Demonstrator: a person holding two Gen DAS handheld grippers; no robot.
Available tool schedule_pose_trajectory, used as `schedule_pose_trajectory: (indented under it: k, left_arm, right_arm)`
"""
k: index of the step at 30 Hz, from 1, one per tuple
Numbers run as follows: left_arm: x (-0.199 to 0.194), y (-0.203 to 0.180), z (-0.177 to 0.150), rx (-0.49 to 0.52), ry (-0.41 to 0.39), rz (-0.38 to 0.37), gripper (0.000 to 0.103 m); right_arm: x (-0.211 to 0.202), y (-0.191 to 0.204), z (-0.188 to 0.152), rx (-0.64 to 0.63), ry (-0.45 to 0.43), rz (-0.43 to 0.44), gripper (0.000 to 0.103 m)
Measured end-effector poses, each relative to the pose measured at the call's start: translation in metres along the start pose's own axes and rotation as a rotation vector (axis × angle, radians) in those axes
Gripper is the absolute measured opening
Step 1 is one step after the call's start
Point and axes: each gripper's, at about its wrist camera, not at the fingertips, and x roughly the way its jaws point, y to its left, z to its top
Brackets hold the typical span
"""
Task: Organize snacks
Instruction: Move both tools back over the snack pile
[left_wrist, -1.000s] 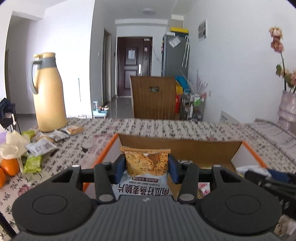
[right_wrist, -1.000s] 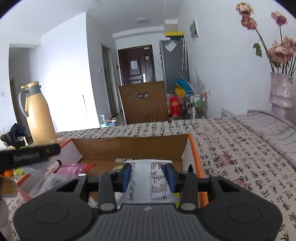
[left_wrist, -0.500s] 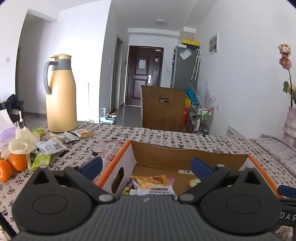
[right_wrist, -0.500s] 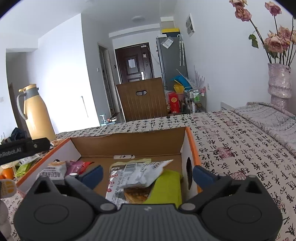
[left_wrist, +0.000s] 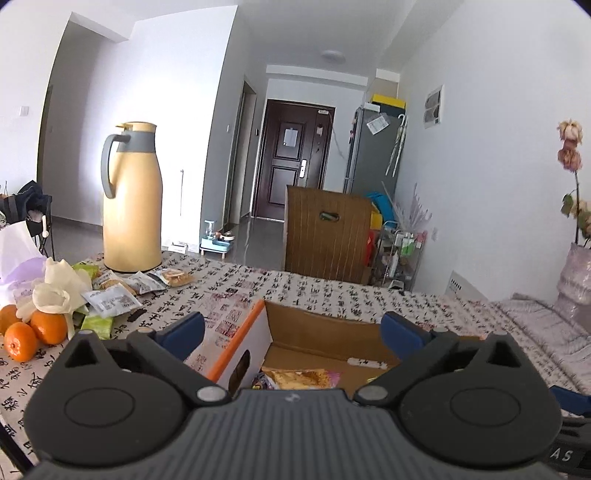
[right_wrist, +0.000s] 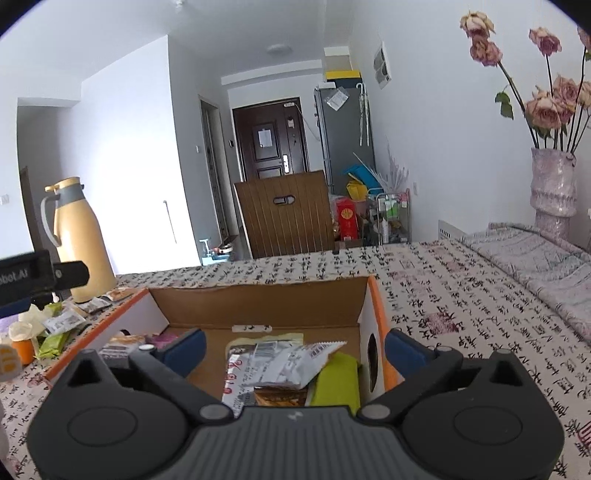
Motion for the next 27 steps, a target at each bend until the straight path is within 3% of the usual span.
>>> schedule_pose_trajectory:
  k: [14,27]
  left_arm:
    - [-0.063,0.005,-0.004,0.051,-0.009,-0.080,0.103]
    - [-0.111,0.020,-0.052,0.074,0.065,-0.118,0.103]
  right_arm:
    - [-0.069,0.003,-0.011,-0.052,-0.041,0.028,0.103]
    - [-0.124,-0.005,-0.051,-0.053,-0.007,0.040,0.103]
